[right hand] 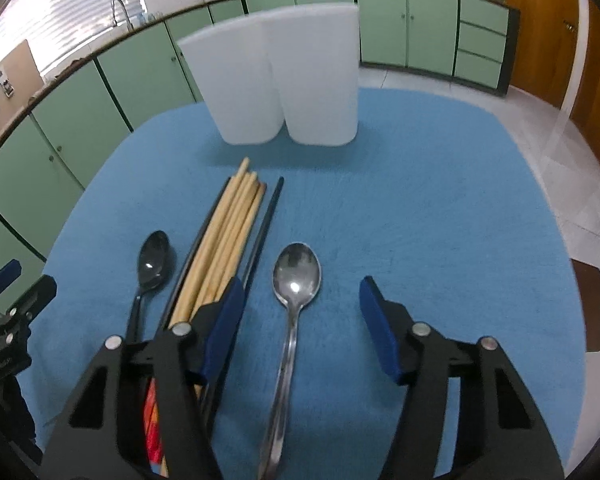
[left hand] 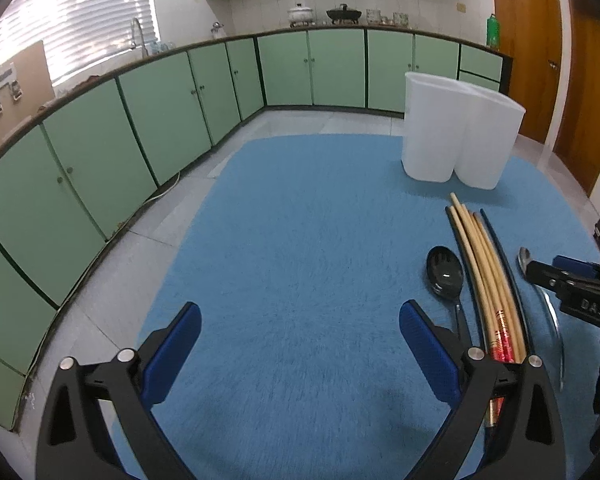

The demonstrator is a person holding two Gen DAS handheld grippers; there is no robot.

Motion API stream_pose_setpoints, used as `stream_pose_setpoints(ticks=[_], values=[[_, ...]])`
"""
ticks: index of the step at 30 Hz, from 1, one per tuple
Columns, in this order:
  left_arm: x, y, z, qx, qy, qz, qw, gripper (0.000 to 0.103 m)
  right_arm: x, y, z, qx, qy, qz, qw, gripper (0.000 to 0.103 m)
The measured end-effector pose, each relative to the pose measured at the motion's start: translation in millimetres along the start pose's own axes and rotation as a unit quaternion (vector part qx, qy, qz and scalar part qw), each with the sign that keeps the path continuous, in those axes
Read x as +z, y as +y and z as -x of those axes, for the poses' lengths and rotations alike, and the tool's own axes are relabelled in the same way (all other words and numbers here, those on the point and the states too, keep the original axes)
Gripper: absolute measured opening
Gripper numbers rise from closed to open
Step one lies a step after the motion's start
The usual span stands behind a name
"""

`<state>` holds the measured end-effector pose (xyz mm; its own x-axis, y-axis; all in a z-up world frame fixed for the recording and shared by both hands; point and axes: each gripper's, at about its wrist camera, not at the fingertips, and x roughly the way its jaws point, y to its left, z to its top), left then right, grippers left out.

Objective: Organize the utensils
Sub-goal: 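Grasp the silver spoon with the right tool while the left tool grasps the black spoon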

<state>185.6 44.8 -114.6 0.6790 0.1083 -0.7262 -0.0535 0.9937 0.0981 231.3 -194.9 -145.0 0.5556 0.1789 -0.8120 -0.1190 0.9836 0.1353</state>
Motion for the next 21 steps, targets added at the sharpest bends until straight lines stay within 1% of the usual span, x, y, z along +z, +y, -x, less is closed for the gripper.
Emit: stream_pose_setpoints(ticks=[1,3,5,6,10,12,17,19,21], values=[[1,-2,-4,-0.002,0.003,-0.001,1.0,0.097,1,0,-4,-0.001,0.005,0.0,1.0,0.05],[3,-5,-9,-0.006,0.009,-0.002,0.9999,0.097,1,1,-8,-0.004,0.011,0.0,1.0,0.046],[5,-10,-16,-0.011,0.014,-0.004,0.9998,0.097,4,4,-9,-0.008,0.006,0.009,1.0,0.037],[6,-11,-18,-0.013,0.016,-0.005,0.9998,0.097,5,5,-10,-0.006,0.006,0.012,1.0,0.029],[9,-23,-27,-0.026,0.027,-0.012,0.9992,0.097,6,8,-12,-0.007,0.001,0.023,1.0,0.028],[10,-30,-30,-0.033,0.03,-0.016,0.9989,0.097,7,4,-12,-0.005,-0.001,0.02,1.0,0.028],[20,-52,-37,-0.052,0.036,-0.027,0.9976,0.097,-2,-7,-2,-0.01,-0.009,0.014,1.0,0.028],[25,-61,-43,-0.052,0.038,-0.03,0.9975,0.097,-5,-8,-2,-0.013,-0.01,0.017,1.0,0.028],[30,-67,-49,-0.051,0.042,-0.029,0.9974,0.097,-7,-12,-1,-0.007,-0.014,0.012,1.0,0.028]])
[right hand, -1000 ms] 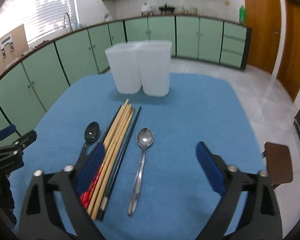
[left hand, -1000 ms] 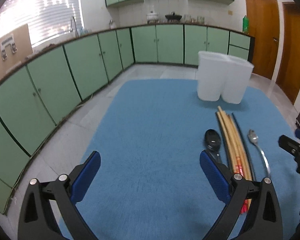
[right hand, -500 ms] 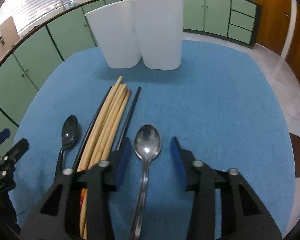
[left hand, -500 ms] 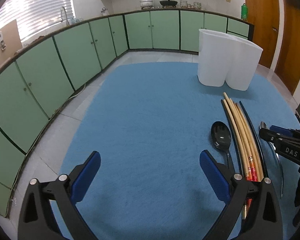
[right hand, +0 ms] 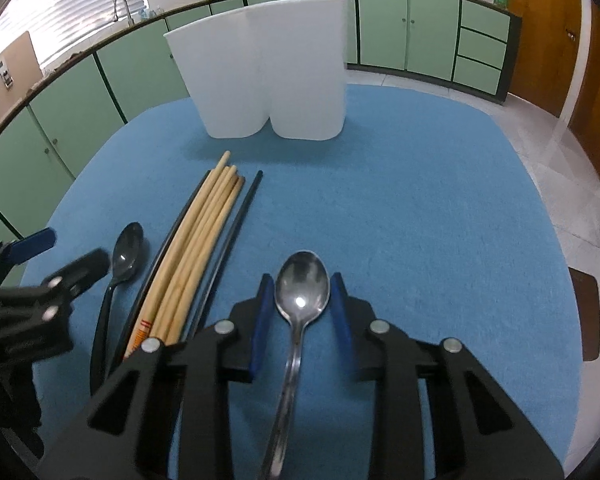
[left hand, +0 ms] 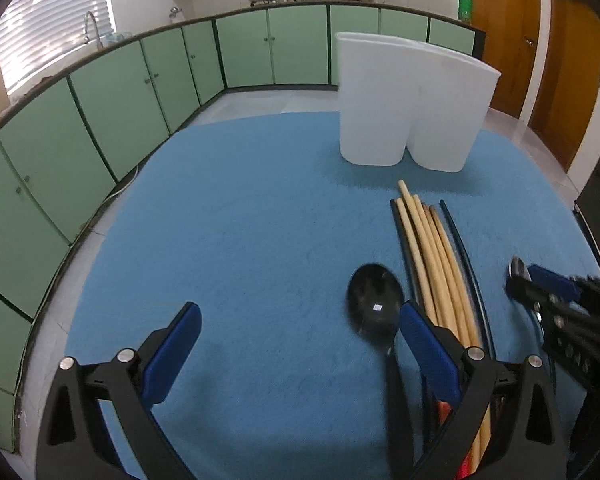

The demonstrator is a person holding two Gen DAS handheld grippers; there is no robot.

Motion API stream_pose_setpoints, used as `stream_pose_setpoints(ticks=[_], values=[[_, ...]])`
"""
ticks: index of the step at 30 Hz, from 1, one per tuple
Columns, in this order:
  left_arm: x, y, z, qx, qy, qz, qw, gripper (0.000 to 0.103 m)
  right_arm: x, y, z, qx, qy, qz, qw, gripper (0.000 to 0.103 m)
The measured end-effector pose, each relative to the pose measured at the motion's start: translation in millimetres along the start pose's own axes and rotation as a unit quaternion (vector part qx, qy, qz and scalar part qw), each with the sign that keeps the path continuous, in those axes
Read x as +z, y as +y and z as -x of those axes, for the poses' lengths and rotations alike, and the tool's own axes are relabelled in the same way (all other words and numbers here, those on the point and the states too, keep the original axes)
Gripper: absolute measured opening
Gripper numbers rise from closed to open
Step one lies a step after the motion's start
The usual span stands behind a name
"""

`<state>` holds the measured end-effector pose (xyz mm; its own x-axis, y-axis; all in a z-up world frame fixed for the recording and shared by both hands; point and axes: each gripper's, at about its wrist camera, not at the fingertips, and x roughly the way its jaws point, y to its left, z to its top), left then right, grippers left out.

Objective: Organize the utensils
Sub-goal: 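Grasp the silver spoon with the right tool while the left tool grasps the black spoon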

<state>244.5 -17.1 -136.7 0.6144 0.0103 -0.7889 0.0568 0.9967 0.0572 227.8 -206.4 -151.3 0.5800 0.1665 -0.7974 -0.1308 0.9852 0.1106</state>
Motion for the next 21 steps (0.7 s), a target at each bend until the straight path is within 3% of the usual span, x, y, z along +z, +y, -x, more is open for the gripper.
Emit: stream_pose_setpoints(ticks=[17,21], values=[[14,-6,-41,-0.01,0.046,0.024,0.9986,0.097,-1,-8,0,0.007,-0.002,0.004,1.0,0.029],[12,0,-40,-0.019,0.052,0.025,0.9982,0.097,4,-10,0,0.028,0.011,-0.001,1.0,0.039]])
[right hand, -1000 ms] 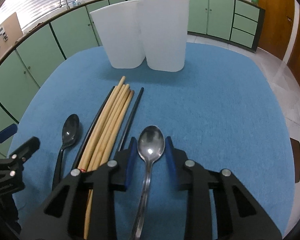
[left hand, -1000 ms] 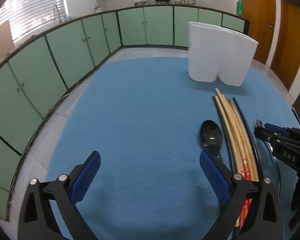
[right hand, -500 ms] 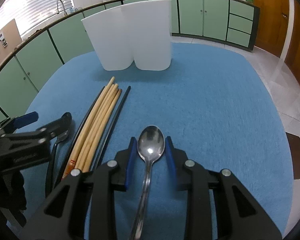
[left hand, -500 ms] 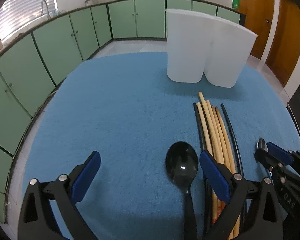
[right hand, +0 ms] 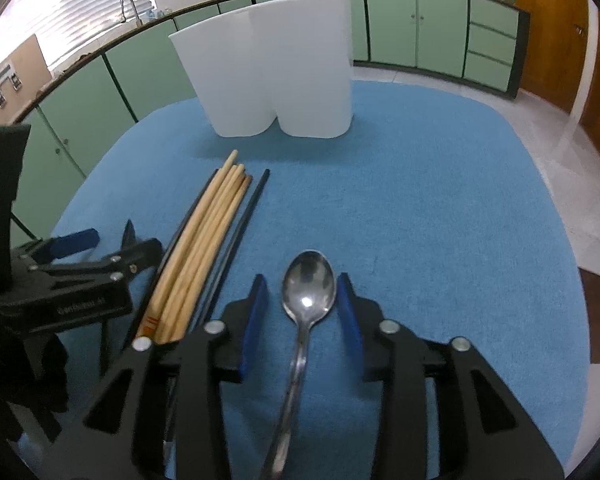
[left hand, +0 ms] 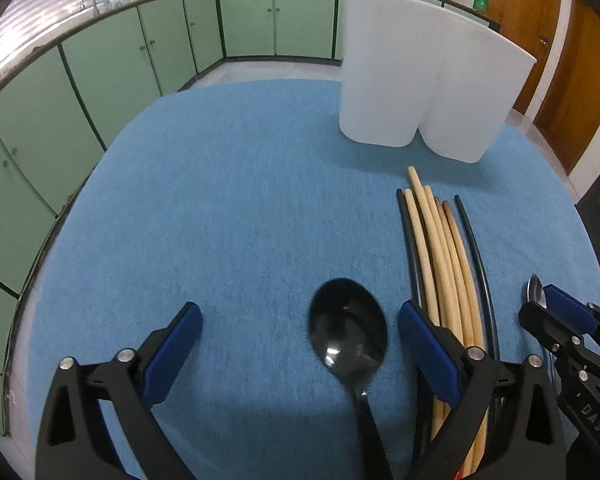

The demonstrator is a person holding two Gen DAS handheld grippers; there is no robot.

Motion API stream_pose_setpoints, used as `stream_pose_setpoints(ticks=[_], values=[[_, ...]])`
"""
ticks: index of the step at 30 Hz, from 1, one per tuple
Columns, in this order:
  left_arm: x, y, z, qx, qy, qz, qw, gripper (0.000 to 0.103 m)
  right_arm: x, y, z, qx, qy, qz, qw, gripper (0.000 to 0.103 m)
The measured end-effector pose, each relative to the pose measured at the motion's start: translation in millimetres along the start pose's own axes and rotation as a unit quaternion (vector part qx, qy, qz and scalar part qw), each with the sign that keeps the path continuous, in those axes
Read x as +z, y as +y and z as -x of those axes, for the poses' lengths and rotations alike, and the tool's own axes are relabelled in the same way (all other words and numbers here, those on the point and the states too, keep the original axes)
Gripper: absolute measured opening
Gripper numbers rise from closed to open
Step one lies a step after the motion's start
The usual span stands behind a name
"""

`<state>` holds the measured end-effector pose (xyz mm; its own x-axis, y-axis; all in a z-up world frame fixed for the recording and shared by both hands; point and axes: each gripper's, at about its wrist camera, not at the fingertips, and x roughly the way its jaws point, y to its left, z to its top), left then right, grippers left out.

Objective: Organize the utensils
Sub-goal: 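Grasp the silver spoon with the right tool while the left tool grasps the black spoon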

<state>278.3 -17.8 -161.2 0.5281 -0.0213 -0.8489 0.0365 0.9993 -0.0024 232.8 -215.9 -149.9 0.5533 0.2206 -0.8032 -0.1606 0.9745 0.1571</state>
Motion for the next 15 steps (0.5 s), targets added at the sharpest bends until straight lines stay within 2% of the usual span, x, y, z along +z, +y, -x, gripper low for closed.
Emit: stream_pose_setpoints(ticks=[11,13,15], values=[[6.4,7.2,-4.4,0.005,0.012,0.006,0.9999,0.097,5.3,2.3,-2.2,-0.003,0.014,0.006,1.0,0.039],[6.9,7.7,-4.3,0.004,0.011,0.006,0.9999,0.094,6.4,3.6,-2.6,-0.005,0.016,0.008,1.0,0.039],[8.8,9.8,-4.3,0.001,0.01,0.006,0.9999,0.084,7.6,4.7,-3.8,-0.006,0.019,0.01,1.0,0.038]])
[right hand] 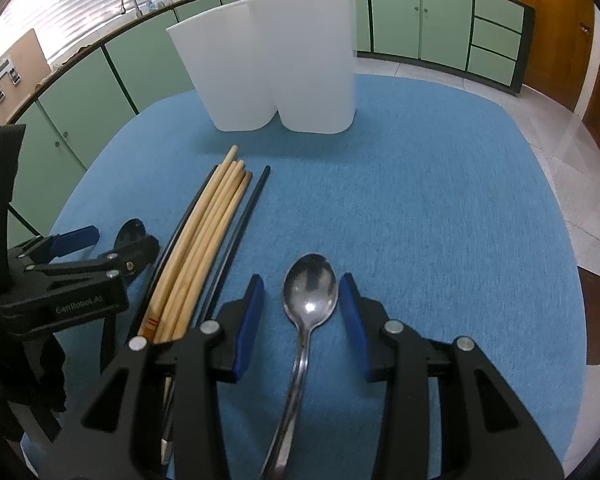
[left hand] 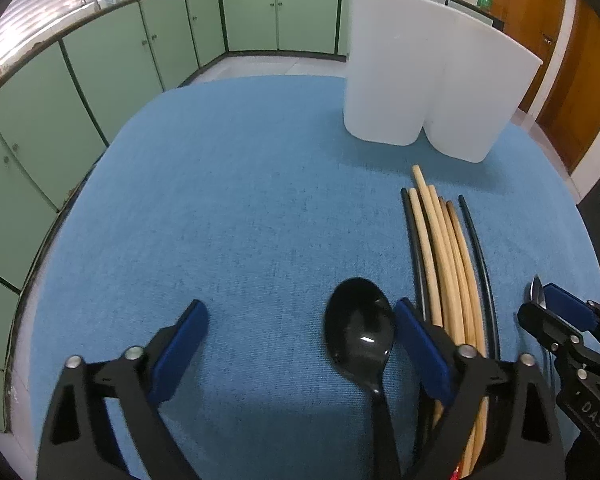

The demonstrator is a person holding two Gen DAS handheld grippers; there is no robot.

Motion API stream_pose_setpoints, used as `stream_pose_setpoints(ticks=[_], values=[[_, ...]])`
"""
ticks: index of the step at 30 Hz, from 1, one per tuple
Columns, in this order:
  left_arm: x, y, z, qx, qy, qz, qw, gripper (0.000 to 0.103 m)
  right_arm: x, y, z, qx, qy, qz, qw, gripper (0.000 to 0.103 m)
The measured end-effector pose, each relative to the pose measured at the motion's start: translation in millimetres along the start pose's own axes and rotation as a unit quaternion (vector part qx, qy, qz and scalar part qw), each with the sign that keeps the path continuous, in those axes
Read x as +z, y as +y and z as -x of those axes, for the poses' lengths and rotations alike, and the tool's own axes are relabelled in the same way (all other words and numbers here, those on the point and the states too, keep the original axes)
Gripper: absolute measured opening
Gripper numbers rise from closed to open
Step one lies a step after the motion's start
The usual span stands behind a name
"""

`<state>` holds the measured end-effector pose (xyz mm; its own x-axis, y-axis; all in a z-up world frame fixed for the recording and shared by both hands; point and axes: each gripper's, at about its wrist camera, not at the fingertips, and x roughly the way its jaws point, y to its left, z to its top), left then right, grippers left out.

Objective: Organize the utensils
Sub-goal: 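Grasp the silver spoon with the right tool while the left tool grasps the black spoon, then lift both spoons and drop them into the white utensil holder with both tools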

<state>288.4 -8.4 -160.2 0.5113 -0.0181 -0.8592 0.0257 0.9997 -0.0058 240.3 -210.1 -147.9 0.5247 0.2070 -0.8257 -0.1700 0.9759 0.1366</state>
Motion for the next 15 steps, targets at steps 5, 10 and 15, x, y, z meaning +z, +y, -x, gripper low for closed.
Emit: stream_pose_setpoints(ticks=[5,10,15], values=[[5,1,6,-0.033,-0.008,-0.006,0.9994,0.04,2,-5,0,0.0,0.004,-0.012,1.0,0.028],[7,6,18,-0.081,-0.051,-0.007,0.9954,0.036,-4,-11,23,0.003,-0.061,-0.021,0.998,0.028],[5,15,61,-0.115,-0.176,-0.019,0.9774,0.036,-7,-7,66,-0.003,-0.17,0.012,0.985,0.028]])
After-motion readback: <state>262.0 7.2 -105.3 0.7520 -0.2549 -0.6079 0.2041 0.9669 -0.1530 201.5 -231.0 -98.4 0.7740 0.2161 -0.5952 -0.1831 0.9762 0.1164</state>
